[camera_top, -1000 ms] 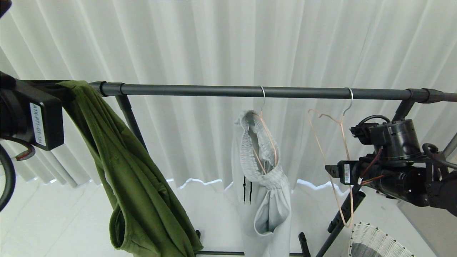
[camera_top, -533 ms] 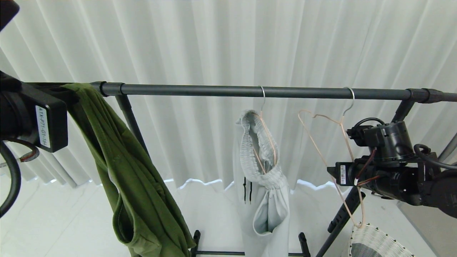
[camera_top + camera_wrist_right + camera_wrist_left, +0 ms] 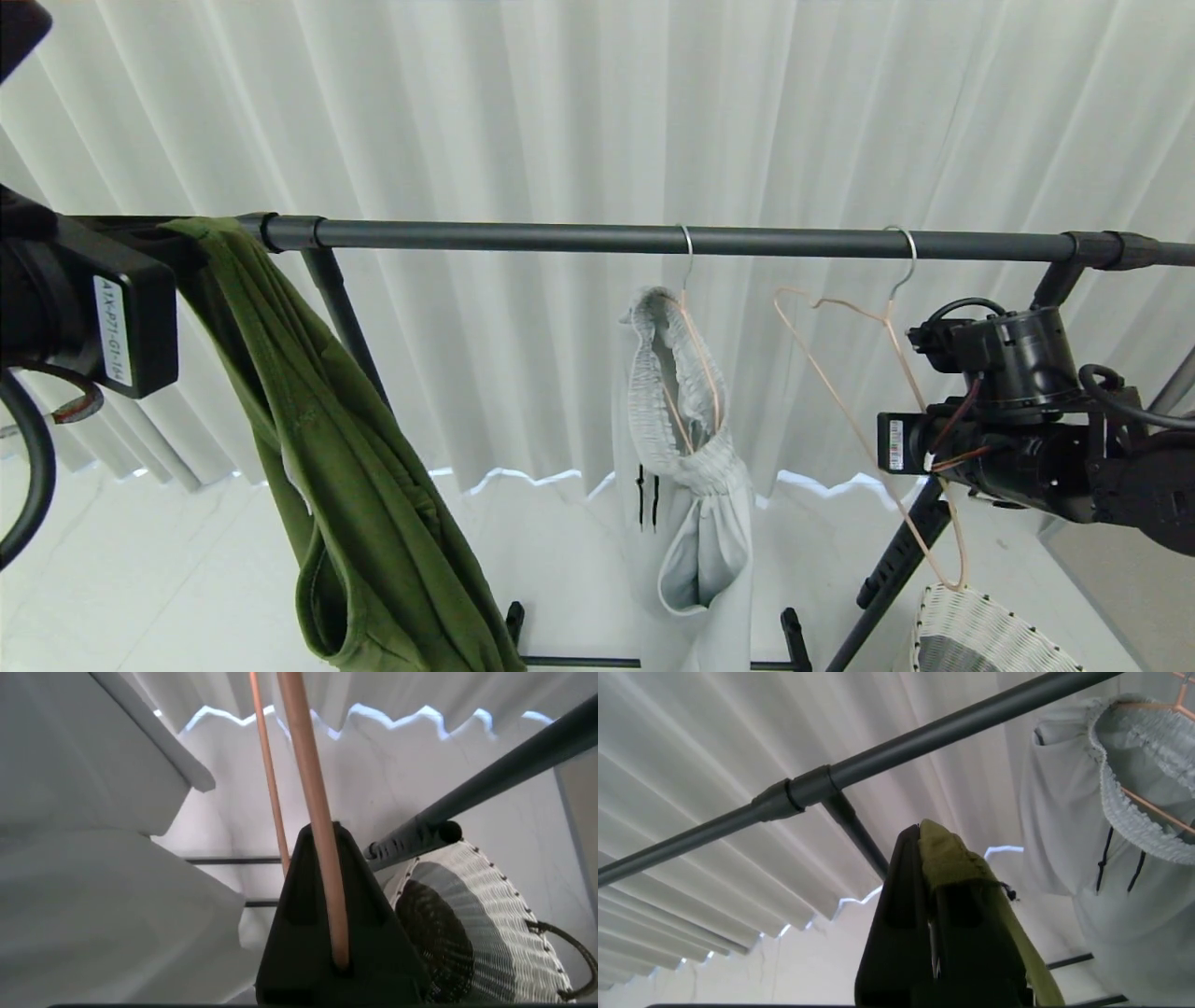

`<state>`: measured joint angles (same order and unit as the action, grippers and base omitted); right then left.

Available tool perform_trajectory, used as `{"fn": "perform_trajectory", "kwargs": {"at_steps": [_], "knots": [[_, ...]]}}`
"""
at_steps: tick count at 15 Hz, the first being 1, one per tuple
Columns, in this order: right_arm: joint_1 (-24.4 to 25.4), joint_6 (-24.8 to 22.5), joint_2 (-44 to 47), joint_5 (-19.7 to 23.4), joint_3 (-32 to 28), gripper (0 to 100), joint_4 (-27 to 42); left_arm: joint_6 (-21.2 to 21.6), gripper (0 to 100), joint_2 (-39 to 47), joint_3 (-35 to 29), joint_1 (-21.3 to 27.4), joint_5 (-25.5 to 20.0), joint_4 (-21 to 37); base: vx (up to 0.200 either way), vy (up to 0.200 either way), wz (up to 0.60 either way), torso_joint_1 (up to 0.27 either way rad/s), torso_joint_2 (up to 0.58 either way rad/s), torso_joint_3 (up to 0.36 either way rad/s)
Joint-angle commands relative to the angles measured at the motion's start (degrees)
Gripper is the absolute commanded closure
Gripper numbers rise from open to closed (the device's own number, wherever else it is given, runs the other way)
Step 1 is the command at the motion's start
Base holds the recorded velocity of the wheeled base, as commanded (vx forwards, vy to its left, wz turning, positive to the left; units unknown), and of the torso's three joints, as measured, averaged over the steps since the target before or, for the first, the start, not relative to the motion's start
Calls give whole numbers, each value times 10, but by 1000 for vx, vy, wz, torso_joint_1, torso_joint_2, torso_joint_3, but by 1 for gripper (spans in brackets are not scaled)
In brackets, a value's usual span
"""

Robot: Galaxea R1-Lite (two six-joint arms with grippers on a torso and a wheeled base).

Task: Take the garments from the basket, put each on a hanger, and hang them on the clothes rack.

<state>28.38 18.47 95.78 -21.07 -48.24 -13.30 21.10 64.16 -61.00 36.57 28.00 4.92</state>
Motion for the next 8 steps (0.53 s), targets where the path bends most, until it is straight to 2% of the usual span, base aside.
{"fn": "perform_trajectory", "kwargs": {"at_steps": [1, 5, 7, 8], "knots": [[1, 0, -15, 0, 1, 100, -1, 0, 100, 1, 0, 0, 0, 0, 0, 0, 0, 0, 0, 0], [3, -5, -88, 1, 16, 100, 4, 1, 100, -1, 0, 1, -1, -5, 0, 0, 0, 0, 0, 0], [10, -6, -112, 1, 29, 100, 6, 16, 100, -1, 1, 1, -1, -5, 0, 0, 0, 0, 0, 0], [18, -6, -133, 1, 45, 100, 6, 25, 100, -1, 2, 1, -1, -5, -200, 0, 0, 2, 7, 2]]}}
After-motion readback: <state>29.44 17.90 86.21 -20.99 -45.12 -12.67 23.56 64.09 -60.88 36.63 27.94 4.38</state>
